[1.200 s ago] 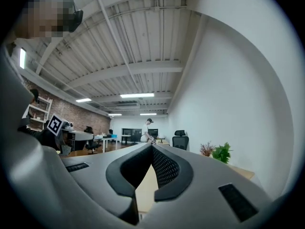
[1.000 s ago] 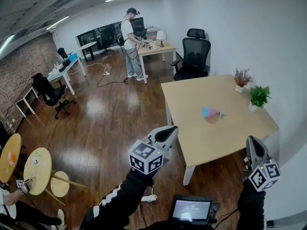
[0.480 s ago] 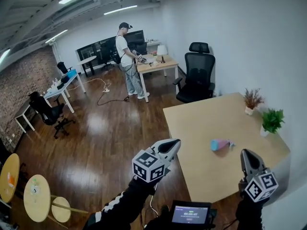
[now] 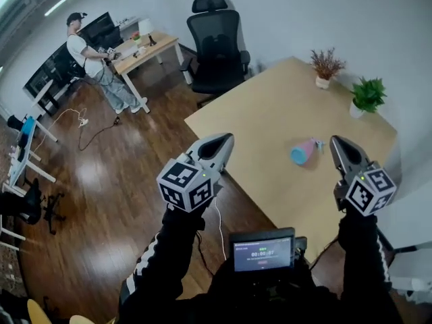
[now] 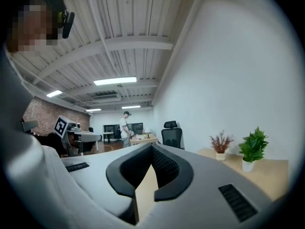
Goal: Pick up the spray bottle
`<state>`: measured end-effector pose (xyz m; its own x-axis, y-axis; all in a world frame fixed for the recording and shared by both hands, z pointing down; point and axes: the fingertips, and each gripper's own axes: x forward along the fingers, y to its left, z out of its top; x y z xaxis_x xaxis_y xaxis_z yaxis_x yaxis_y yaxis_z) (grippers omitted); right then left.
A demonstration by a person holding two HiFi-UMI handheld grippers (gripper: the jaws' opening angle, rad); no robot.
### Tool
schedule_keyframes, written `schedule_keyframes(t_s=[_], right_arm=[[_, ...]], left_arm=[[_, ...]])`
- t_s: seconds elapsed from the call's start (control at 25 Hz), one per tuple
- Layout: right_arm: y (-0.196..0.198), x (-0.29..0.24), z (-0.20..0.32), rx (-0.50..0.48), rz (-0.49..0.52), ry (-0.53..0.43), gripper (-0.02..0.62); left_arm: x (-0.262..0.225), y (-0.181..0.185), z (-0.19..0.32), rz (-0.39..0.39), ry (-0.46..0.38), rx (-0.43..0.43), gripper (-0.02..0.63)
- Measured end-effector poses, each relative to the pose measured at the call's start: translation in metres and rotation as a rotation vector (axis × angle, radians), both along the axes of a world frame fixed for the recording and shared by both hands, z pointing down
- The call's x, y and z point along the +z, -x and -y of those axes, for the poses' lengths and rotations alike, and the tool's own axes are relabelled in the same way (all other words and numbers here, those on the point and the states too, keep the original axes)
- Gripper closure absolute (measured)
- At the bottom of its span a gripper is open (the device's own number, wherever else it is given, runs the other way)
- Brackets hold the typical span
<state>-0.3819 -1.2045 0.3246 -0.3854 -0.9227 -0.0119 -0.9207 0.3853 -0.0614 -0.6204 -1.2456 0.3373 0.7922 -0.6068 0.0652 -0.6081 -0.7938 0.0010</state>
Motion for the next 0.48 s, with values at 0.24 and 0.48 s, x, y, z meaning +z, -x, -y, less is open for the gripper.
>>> schedule_keyframes(t_s=[0.24, 0.48], right_arm=[[0.013, 0.02, 0.093, 0.137, -0.045, 0.07, 0.588], [-0.023, 0.026, 0.18, 0.21, 0.013, 0.066, 0.588]], left_arm=[[0.025, 0.0, 0.126, -0.025, 0.101, 0.145, 0.603], [0.037, -0.059, 0.228, -0.002, 0.122, 0.251, 0.603]])
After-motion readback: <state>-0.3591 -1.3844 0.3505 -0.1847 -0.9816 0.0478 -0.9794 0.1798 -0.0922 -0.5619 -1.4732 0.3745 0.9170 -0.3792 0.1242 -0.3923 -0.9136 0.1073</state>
